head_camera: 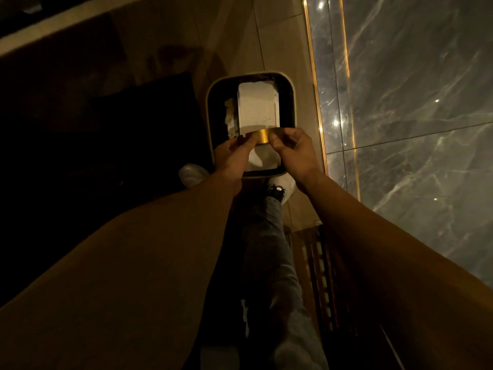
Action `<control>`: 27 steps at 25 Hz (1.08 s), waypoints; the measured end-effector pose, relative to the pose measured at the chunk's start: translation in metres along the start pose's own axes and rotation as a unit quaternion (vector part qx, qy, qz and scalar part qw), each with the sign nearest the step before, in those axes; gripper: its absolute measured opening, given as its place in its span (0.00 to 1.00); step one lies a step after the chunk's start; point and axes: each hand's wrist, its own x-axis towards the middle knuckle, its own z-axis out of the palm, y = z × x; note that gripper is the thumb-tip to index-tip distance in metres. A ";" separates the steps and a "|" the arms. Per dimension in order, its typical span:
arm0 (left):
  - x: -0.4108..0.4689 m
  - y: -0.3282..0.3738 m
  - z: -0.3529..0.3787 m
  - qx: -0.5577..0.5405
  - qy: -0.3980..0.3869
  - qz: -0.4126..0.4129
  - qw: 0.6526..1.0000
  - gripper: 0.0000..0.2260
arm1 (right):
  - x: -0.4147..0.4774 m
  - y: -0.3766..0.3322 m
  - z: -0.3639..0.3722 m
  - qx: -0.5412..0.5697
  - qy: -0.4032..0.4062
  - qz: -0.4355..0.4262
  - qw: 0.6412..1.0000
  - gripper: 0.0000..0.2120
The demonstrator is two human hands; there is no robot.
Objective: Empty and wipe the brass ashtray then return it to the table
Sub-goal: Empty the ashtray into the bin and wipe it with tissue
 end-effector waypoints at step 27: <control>0.035 -0.010 0.008 0.221 -0.005 0.112 0.969 0.41 | 0.029 0.001 0.005 -0.105 -0.031 -0.012 0.994 0.21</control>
